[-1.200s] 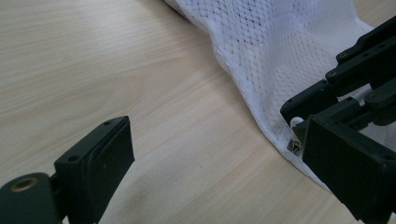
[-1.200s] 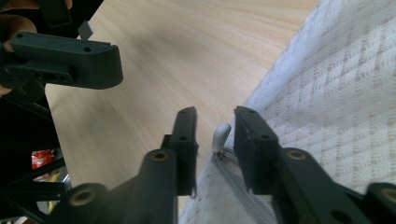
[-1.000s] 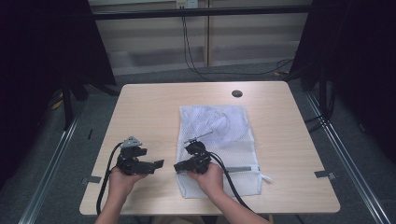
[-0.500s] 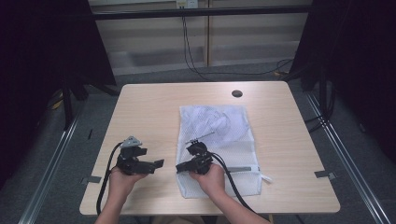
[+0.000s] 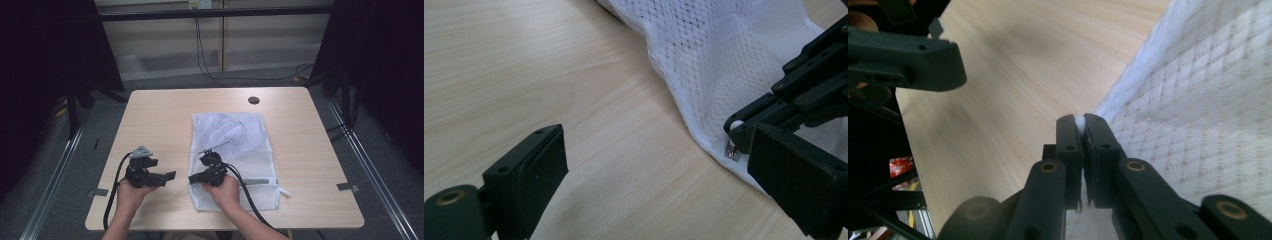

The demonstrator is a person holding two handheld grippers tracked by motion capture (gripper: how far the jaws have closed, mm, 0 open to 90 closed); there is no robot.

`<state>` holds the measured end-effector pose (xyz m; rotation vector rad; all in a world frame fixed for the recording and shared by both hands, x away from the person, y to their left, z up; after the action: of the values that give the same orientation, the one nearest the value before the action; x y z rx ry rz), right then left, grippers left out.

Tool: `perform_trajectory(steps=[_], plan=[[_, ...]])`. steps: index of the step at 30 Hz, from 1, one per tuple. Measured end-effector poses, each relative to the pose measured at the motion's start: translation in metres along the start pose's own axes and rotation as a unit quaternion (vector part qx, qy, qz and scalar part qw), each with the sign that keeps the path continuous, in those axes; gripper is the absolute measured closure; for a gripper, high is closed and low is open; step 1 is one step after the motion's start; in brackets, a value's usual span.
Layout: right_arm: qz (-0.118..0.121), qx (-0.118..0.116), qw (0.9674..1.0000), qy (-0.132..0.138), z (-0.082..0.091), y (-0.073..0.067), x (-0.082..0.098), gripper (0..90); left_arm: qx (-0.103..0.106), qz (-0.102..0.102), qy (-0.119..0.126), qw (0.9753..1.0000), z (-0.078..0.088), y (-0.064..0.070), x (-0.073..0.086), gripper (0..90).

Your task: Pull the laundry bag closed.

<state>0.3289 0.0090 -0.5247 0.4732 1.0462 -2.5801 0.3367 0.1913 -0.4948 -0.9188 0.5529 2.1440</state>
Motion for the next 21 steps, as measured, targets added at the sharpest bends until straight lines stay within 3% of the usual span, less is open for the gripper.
perform_trajectory(steps=[1, 8, 11, 21], plan=[[-0.001, -0.005, 1.0000, 0.003, 0.002, 0.000, 0.000, 86.1, 0.000, 0.000, 0.000, 1.0000, 0.000, 0.000, 0.000, 9.0], [-0.004, -0.026, 0.9992, 0.031, 0.014, -0.002, -0.001, 86.4, 0.051, 0.011, 0.010, 0.9986, -0.003, 0.012, -0.003, 9.5], [-0.001, -0.031, 0.9986, 0.042, 0.019, -0.002, 0.000, 86.5, 0.054, 0.010, 0.006, 0.9985, -0.004, 0.014, -0.004, 9.3], [0.004, -0.030, 0.9974, 0.065, 0.031, -0.002, -0.002, 86.5, 0.104, 0.024, 0.003, 0.9942, -0.011, 0.028, -0.006, 13.9]])
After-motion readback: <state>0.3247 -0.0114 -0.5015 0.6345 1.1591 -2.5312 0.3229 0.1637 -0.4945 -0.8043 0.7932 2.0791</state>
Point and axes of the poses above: each handheld gripper's, and its own axes: z roughly backward along the jaws, x roughly out of its underside, y roughly to its right, the point moved 5 cm from there along -z, roughly forward along the jaws, and after that the axes turned 9 degrees about -z, right-handed, at the moved point
